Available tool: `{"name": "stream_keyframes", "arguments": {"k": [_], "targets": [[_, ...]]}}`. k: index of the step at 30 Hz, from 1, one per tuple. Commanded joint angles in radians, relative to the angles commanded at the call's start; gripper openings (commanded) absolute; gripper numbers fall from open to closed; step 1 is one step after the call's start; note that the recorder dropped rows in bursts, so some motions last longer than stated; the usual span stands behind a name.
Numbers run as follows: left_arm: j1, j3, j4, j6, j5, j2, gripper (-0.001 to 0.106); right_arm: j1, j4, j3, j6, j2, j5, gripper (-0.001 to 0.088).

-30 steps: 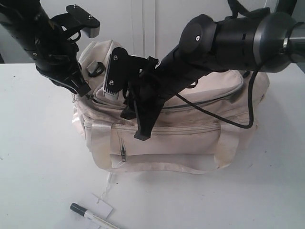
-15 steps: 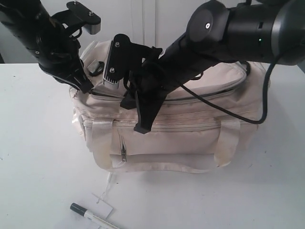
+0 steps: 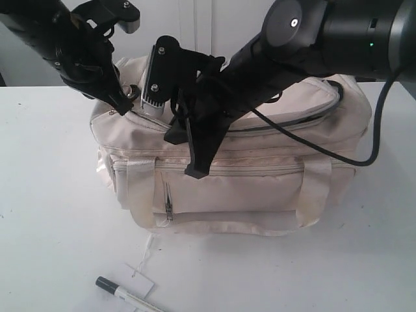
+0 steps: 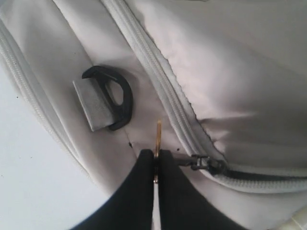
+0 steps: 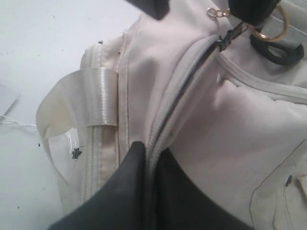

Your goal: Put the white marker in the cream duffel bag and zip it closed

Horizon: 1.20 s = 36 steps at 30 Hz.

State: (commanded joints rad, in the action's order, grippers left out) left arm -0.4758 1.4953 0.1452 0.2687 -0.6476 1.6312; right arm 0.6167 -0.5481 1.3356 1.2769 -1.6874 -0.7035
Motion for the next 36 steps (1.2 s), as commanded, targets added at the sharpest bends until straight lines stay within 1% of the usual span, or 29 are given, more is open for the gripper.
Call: {"name": "stream_keyframes", "arguments": {"k": [7,13,15,18,21,23,25,26,29,33,35,36], "targets": [[0.0,0.0,0.049,0.0,0.021,0.004,0.0,0.0,0.002,0.0,0.0,0.0,-0.007,0.0],[0.009,0.0,0.05,-0.005,0.033,0.032,0.0,0.0,0.002,0.0,0.0,0.0,-0.007,0.0],[0.009,0.0,0.042,-0.014,0.033,0.043,0.0,0.0,0.002,0.0,0.0,0.0,-0.007,0.0],[0.009,0.0,0.036,-0.069,0.033,0.051,0.0,0.0,0.002,0.0,0.0,0.0,-0.007,0.0],[0.013,0.0,-0.007,-0.073,0.041,0.054,0.0,0.0,0.002,0.0,0.0,0.0,-0.007,0.0],[0.024,0.002,-0.068,-0.068,0.051,0.054,0.0,0.0,0.002,0.0,0.0,0.0,-0.007,0.0],[0.038,0.002,-0.162,-0.035,0.058,0.054,0.0,0.0,0.002,0.0,0.0,0.0,-0.007,0.0],[0.047,0.002,-0.202,-0.004,0.058,0.054,0.0,0.0,0.002,0.0,-0.002,0.0,-0.007,0.0],[0.085,0.002,-0.379,0.103,0.046,0.054,0.0,0.0,0.002,0.0,-0.002,0.0,-0.007,0.0],[0.154,0.002,-0.637,0.24,0.002,0.054,0.0,0.0,0.002,0.0,-0.002,0.0,-0.007,0.0],[0.181,0.002,-0.719,0.296,-0.02,0.054,0.0,0.0,0.002,0.0,-0.002,0.0,-0.007,0.0],[0.189,0.002,-0.733,0.306,-0.028,0.054,0.0,0.0,0.002,0.0,-0.002,0.0,-0.007,0.0]]}}
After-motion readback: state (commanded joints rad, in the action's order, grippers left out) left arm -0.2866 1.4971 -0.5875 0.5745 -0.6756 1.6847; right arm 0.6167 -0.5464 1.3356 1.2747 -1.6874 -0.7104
